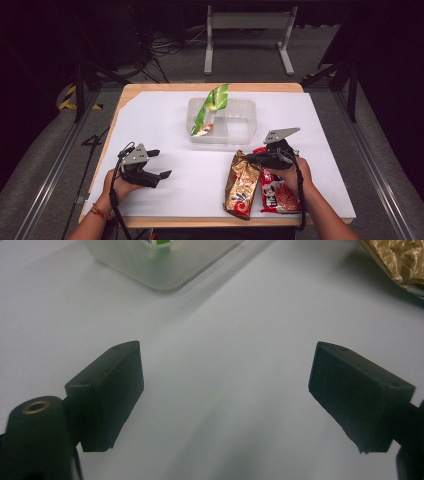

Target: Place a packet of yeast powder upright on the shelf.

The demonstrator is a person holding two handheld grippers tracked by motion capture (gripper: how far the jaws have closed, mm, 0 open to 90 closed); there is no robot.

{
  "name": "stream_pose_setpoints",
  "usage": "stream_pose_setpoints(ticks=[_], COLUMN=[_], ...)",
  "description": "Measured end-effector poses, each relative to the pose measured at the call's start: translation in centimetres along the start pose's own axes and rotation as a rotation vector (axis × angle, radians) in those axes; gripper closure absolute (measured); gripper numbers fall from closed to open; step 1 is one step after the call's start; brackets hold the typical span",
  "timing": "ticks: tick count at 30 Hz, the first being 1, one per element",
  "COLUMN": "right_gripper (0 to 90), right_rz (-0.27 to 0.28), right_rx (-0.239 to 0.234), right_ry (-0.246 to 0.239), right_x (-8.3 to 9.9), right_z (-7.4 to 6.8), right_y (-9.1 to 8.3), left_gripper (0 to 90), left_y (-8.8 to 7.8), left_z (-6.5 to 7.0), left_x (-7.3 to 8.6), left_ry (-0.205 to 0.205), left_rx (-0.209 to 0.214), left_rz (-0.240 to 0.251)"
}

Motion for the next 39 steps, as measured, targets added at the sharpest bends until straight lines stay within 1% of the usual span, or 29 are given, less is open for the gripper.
stream_pose_setpoints(ticks=[5, 9, 11, 14, 17, 19, 23, 24, 27, 28, 32, 35, 38, 39], right_gripper=[89.0, 89.2, 89.3, 89.4, 89.4, 89.5, 89.6, 89.6, 89.6, 89.7, 89.7, 89.7, 89.7, 89.7], right_rz=[0.054, 0.084, 0.102, 0.111, 0.133, 0.143, 0.162, 0.162, 0.185, 0.195, 0.225, 0.264, 0.303, 0.326], right_rx=[0.012, 0.014, 0.010, 0.005, -0.002, -0.013, -0.005, -0.005, -0.014, -0.020, -0.017, -0.022, -0.011, 0.003], right_ry=[-0.013, -0.020, -0.018, -0.022, -0.031, -0.028, -0.024, -0.024, -0.006, 0.006, 0.033, 0.066, 0.088, 0.102], right_x=[-1.1, -2.0, -2.4, -3.0, -4.2, -4.7, -5.7, -5.7, -6.3, -6.5, -7.1, -7.8, -8.7, -9.4], right_z=[-0.6, -1.0, -1.2, -1.5, -2.1, -2.3, -2.5, -2.5, -2.3, -2.3, -1.9, -1.4, -1.0, -0.7], right_y=[-1.6, -3.0, -3.8, -4.5, -5.3, -5.6, -6.0, -6.0, -6.0, -6.0, -6.1, -6.4, -6.8, -6.9], left_gripper=[15.5, 15.5, 15.5, 15.5, 15.7, 15.7, 15.8, 15.8, 15.8, 15.8, 15.7, 15.7, 15.7, 15.7], left_y=[0.0, 0.0, 0.0, -0.1, -0.2, -0.2, -0.2, -0.2, -0.2, -0.2, -0.2, -0.2, -0.2, -0.2], left_z=[0.0, 0.0, 0.1, 0.1, 0.1, 0.0, 0.0, 0.0, 0.0, 0.0, 0.0, 0.0, -0.1, -0.1], left_x=[0.0, 0.0, -0.1, -0.1, -0.2, -0.2, -0.2, -0.2, -0.2, -0.1, -0.2, -0.2, -0.2, -0.2], left_ry=[-0.001, -0.004, -0.003, -0.004, -0.006, -0.009, -0.008, -0.008, -0.008, -0.007, -0.011, -0.011, -0.011, -0.011], left_rx=[-0.002, 0.002, 0.003, 0.004, 0.006, 0.008, 0.007, 0.007, 0.008, 0.008, 0.008, 0.005, 0.004, 0.006], left_rz=[-0.001, 0.004, 0.003, 0.008, 0.011, 0.014, 0.016, 0.016, 0.013, 0.012, 0.013, 0.014, 0.015, 0.015])
Point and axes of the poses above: each handheld gripper's, and its own axes: y roughly forward along the jaws, x roughly out of its underside, z roughly to its right, the point moved 6 cm from there along y, roughly forward along the jaws, and after that the axes turned 3 degrees about y, right-handed, at the moved point
